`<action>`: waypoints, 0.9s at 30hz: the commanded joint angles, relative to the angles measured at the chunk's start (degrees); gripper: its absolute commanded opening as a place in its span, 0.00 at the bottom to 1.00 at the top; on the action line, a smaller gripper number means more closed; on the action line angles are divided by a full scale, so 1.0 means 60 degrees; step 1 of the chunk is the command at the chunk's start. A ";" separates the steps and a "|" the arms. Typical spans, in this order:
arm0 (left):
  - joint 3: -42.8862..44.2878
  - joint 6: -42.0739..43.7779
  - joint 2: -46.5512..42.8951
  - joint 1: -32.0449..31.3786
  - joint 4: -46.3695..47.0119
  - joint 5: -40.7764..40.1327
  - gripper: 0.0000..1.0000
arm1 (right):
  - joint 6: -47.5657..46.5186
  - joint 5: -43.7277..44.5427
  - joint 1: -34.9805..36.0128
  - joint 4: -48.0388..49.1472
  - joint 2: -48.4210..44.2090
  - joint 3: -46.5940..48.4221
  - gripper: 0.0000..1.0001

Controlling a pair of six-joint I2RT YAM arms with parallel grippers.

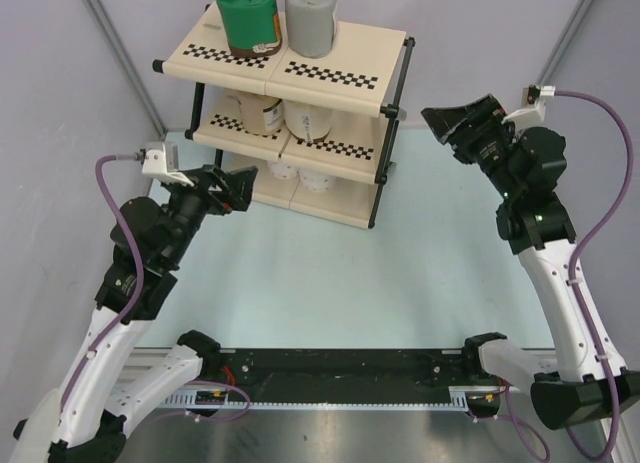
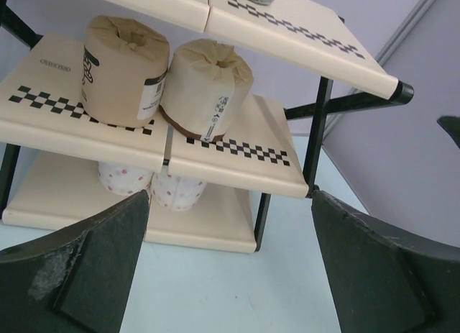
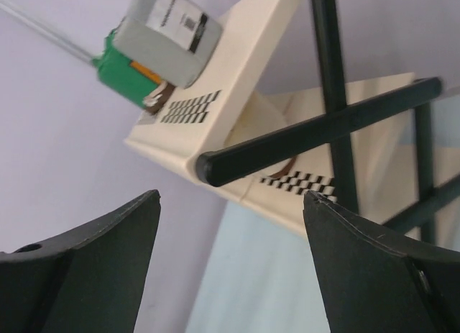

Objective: Place and organize the paper towels onto the shelf

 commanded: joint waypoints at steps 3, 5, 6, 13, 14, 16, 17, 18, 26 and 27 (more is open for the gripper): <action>-0.0108 -0.0233 -0.0261 0.0067 -0.0263 0.0227 0.99 | 0.2398 -0.2722 -0.0390 0.2224 0.0761 -0.0042 0.85; -0.0122 -0.0145 -0.0363 0.0067 -0.0381 0.0125 0.99 | 0.2661 -0.3029 -0.0521 0.2164 0.0966 -0.0057 0.85; -0.0137 -0.0116 -0.0407 0.0067 -0.0410 0.0037 0.99 | 0.2663 -0.3118 -0.0536 0.2164 0.1010 -0.0071 0.85; -0.0224 -0.0159 -0.0525 0.0067 -0.0455 0.0051 1.00 | -0.0629 -0.2023 -0.0566 0.0073 0.0514 -0.0304 0.86; -0.0254 -0.0174 -0.0554 0.0067 -0.0426 0.0080 0.99 | -0.1053 -0.1426 -0.0566 -0.0409 0.0397 -0.0494 0.86; -0.0400 -0.0276 -0.0569 0.0067 -0.0381 0.0109 0.99 | -0.1788 -0.0938 -0.0566 -0.0720 0.0074 -0.1267 0.86; -0.0430 -0.0306 -0.0583 0.0067 -0.0367 0.0139 0.99 | -0.1935 -0.0748 -0.0566 -0.0736 -0.0043 -0.1606 0.85; -0.0517 -0.0364 -0.0569 0.0067 -0.0338 0.0168 0.99 | -0.2024 -0.0688 -0.0537 -0.0635 -0.0174 -0.1885 0.85; -0.0606 -0.0541 -0.0569 0.0067 -0.0278 0.0432 0.98 | -0.2668 -0.1025 0.0121 0.2101 -0.0235 -0.3689 0.84; -0.0606 -0.0555 -0.0583 0.0067 -0.0279 0.0417 0.98 | -0.2742 -0.1010 0.0224 0.2309 -0.0075 -0.3690 0.84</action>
